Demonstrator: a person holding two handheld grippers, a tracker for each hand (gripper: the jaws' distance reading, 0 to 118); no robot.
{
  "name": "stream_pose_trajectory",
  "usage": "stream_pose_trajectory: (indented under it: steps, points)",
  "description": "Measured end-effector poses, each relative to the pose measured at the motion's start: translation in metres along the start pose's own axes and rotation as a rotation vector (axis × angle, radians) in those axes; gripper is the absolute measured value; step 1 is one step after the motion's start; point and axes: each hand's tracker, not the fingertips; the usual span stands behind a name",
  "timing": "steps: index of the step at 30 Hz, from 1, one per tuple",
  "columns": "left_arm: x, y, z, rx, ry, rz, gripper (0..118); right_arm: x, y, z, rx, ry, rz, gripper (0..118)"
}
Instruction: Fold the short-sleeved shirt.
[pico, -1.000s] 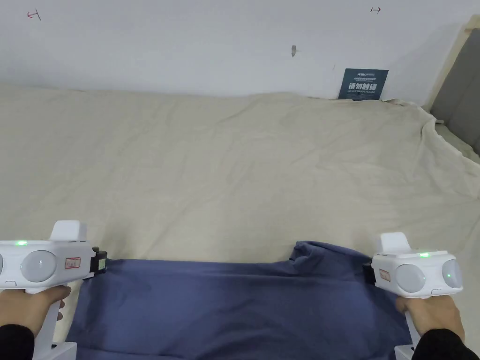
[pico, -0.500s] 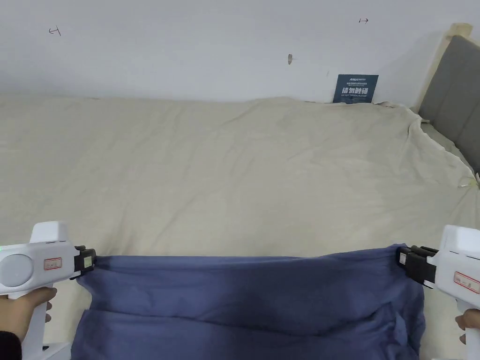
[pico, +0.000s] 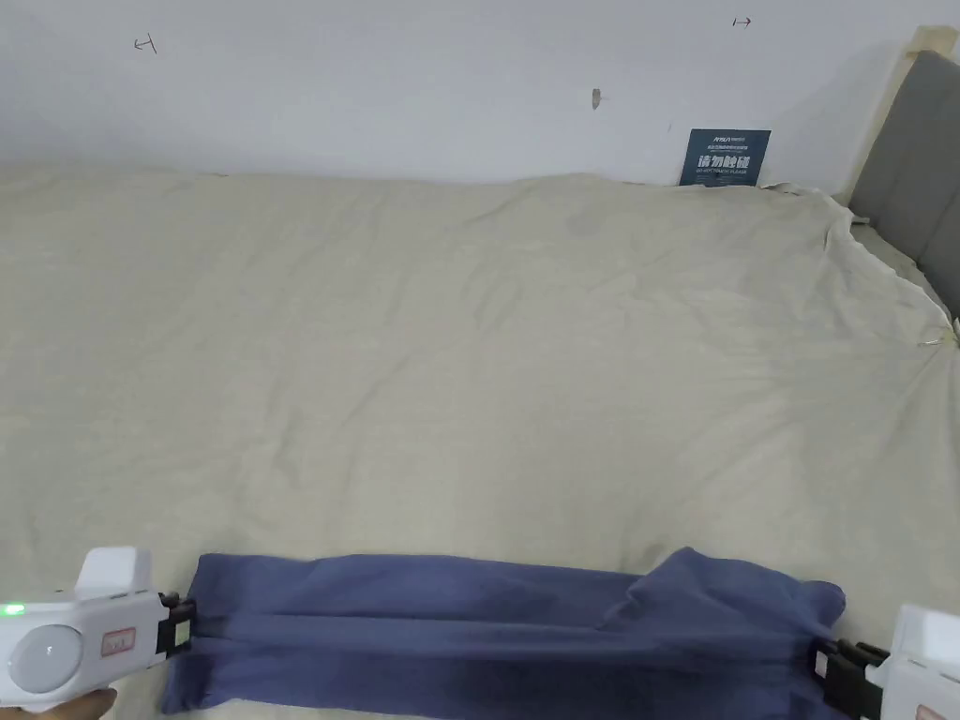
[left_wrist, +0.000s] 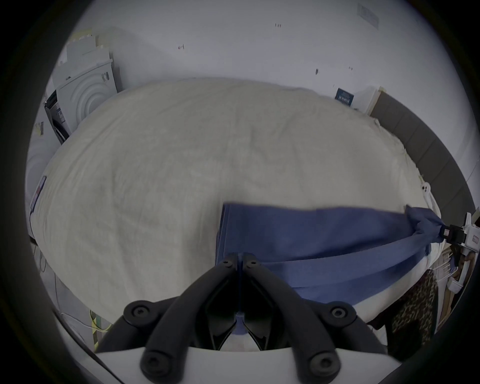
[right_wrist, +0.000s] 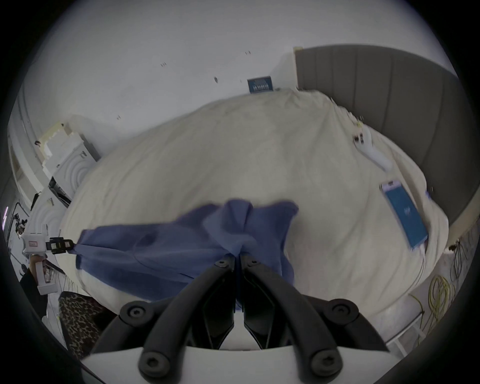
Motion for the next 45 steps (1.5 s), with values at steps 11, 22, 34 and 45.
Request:
stream_pose_trajectory:
  steps: [11,22,34,45]
  points:
    - [0.000,-0.025,-0.008,-0.046,0.033,0.011,9,0.012,-0.033,-0.037,-0.067,-0.101,-0.033,3]
    - [0.016,0.032,0.067,0.221,-0.031,0.074,108,-0.041,0.043,0.052,0.268,-0.080,0.044,89]
    - [0.057,0.061,0.118,0.565,0.048,0.013,49,-0.114,0.085,0.090,0.594,-0.145,0.171,68]
    - [0.039,0.044,0.100,0.470,-0.056,0.013,0,-0.127,0.088,0.092,0.660,-0.130,0.216,0]
